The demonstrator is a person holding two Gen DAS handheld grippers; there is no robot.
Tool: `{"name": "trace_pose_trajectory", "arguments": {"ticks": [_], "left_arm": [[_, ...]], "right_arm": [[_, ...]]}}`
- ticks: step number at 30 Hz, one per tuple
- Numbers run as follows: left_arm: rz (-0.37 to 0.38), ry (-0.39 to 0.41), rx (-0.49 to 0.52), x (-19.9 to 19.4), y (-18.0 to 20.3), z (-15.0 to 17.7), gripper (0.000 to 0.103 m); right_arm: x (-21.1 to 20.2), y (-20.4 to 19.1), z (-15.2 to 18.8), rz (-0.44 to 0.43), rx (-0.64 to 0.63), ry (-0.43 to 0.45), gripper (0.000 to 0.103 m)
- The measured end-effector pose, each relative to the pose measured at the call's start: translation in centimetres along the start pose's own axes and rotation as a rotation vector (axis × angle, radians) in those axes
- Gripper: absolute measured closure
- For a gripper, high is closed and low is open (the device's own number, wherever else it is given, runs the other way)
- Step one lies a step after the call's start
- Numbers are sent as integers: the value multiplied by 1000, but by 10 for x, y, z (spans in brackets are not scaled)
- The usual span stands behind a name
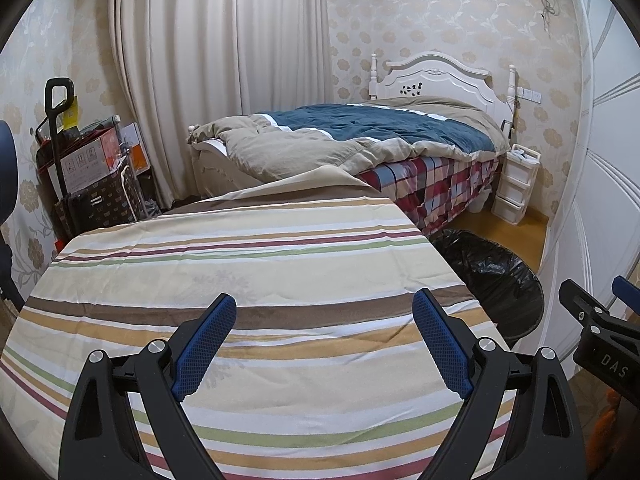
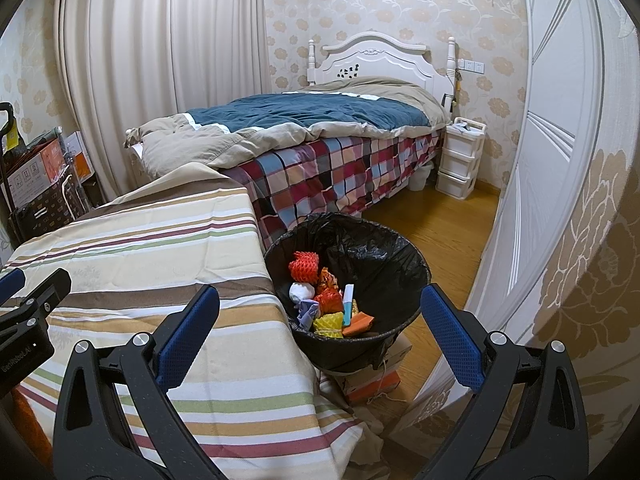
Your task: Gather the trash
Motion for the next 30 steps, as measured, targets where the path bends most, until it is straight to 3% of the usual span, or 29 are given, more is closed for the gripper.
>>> {"name": "trace_pose_trajectory", "arguments": {"ticks": [30], "left_arm": [[25,4,-5,0,0,3,14]], "right_arm": [[0,-1,-1,1,0,-1,5]]}}
Point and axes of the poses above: each gripper's, at about its wrist camera, not at the fingertips, and x roughly the way its jaws point, y to its right, z to its underside, the point moved 3 cm from there along x, roughly the way its jaws point, and after that the axes turned 1 degree about -z, right-handed, at the moved point
